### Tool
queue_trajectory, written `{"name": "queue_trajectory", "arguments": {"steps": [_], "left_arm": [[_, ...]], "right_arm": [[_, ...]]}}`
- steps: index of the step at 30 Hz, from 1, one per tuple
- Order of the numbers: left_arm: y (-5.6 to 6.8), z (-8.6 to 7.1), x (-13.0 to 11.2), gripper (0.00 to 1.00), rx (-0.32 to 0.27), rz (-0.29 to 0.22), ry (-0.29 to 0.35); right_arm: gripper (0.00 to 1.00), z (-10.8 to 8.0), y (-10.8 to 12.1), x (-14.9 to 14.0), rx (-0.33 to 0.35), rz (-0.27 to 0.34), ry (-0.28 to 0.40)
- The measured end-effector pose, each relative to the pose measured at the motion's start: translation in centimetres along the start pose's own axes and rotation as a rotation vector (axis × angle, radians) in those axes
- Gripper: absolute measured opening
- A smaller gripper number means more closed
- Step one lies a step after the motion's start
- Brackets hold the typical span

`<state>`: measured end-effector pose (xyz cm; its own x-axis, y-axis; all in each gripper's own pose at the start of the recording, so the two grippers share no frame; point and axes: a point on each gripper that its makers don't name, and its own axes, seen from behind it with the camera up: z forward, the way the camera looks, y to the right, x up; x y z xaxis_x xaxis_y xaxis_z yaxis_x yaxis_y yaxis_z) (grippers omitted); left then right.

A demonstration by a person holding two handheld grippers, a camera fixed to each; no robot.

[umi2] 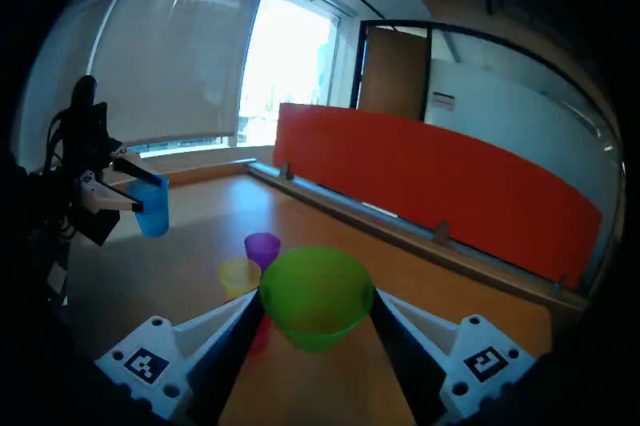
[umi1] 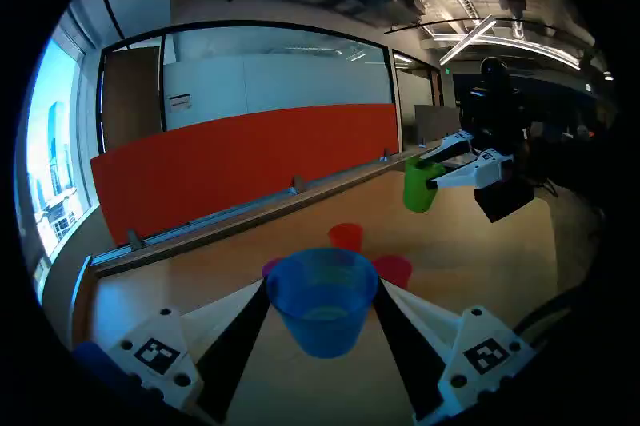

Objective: Pour water

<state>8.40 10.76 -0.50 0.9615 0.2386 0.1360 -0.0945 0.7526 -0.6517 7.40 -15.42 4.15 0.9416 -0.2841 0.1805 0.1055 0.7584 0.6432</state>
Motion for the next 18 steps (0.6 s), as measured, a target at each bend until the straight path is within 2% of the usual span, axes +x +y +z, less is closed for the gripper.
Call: {"name": "queue_trajectory", "arguments": {"steps": [11,18], "left_arm": [[0.3,0.2,0.3,0.88,-0.005,-0.008,0.009],[0.3,0.2,0.6,0.87,-0.008,-0.016,0.017]], "right_arm": [[0.93,-0.3,-0.8,1.7,0.012,0.015,0.105],[0.94,-0.2,-1.3,2.5,0.015,0.023,0.149]]}}
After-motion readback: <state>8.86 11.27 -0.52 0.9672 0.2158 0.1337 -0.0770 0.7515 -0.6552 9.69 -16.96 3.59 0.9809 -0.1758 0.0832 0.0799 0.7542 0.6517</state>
